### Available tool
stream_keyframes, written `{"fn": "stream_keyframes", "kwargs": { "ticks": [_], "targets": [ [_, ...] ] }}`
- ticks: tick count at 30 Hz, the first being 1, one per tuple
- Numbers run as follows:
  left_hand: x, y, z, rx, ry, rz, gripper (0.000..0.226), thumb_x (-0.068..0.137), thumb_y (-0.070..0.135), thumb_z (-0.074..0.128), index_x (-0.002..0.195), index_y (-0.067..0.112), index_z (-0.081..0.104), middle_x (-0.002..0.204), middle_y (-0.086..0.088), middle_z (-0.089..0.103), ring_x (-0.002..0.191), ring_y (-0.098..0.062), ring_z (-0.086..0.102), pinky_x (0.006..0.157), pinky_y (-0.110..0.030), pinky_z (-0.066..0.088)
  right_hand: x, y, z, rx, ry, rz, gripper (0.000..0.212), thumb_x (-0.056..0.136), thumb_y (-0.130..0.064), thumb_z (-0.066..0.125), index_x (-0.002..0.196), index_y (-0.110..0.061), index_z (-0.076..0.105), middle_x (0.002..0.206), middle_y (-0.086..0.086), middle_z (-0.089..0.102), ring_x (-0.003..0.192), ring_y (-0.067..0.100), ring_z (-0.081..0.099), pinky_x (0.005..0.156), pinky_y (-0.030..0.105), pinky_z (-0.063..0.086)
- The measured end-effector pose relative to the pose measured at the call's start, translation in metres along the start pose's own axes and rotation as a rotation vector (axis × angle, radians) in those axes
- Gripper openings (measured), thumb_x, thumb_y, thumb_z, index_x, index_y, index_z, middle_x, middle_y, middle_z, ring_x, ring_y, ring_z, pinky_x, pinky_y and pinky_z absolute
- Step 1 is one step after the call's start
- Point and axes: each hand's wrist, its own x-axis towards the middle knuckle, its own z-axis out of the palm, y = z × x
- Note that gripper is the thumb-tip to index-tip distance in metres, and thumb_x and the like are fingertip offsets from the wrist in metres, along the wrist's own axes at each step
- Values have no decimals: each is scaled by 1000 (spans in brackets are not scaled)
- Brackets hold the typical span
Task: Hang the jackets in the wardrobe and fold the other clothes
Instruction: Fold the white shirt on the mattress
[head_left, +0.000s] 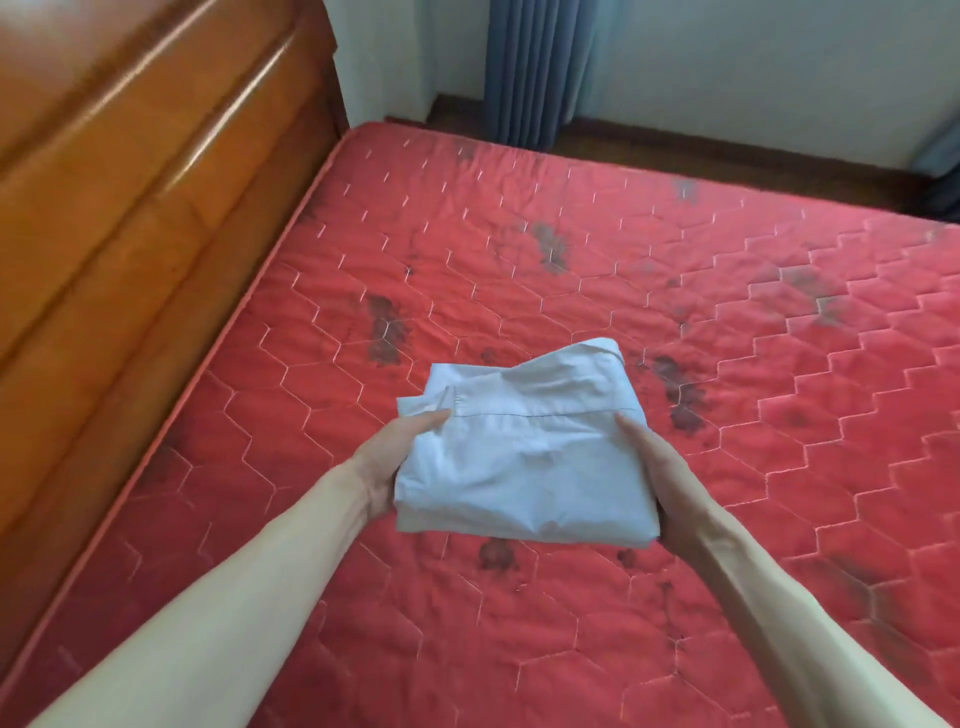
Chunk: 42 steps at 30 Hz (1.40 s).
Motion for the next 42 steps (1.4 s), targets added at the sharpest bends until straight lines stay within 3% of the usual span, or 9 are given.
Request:
{"fn": "stream_keyframes", "kwargs": {
  "ticks": [2,5,11,15,19,23,28,33,42],
  "targets": [
    [-41,11,17,6,18,65,36,101,27,62,131,7,69,125,-17,73,103,-31,74,90,-43,59,-41,-26,1,17,-1,-11,43,103,-50,51,128,-20,67,119,8,77,112,27,73,100,47,55],
    [-108,27,46,20,62,240,31,102,19,62,130,7,68,125,-19,73,99,-31,76,80,-41,63,-103,-65,2,23,-25,-42,47,104,-54,48,133,-21,65,123,9,75,114,29,72,104,52,53],
    [-256,53,108,0,-16,476,38,108,36,51,139,16,61,131,-13,71,119,-32,70,85,-39,61,-231,-132,-3,-4,-143,-104,45,101,-51,56,133,-21,66,122,8,76,111,29,74,90,44,58],
    [-341,46,139,4,3,606,29,110,30,47,129,18,65,119,-9,75,107,-25,74,77,-33,61,-291,-154,-6,-15,-172,-182,45,98,-45,63,136,-21,63,125,11,74,113,33,72,96,52,57],
    [-409,26,142,-37,133,685,33,109,30,49,136,17,62,124,-11,74,110,-27,74,77,-32,61,-343,-170,3,-45,-250,-212,35,99,-36,64,130,-21,64,120,11,76,107,33,74,88,51,60],
    [-472,5,140,-80,202,766,26,110,24,45,118,20,70,107,-3,79,97,-20,77,71,-27,61,-388,-182,22,-149,-320,-282,26,101,-29,62,126,-25,66,116,9,77,103,28,76,91,50,60],
    [-538,-15,112,-144,308,802,29,108,28,48,119,14,71,108,-9,79,93,-21,77,69,-28,61,-433,-179,66,-193,-422,-316,29,99,-31,64,128,-28,65,116,6,77,109,29,74,97,52,58],
    [-611,-54,68,-204,401,816,33,107,36,50,124,17,71,119,-14,76,104,-29,75,84,-38,59,-483,-158,123,-252,-543,-319,29,99,-30,64,128,-28,66,119,8,76,114,31,72,101,54,56],
    [-754,-168,1,-384,740,887,23,105,31,54,116,18,71,91,-1,81,78,-14,78,58,-22,58,-586,-74,234,-395,-810,-255,28,100,-33,63,127,-28,68,116,4,78,107,24,75,92,45,57]
  ]
}}
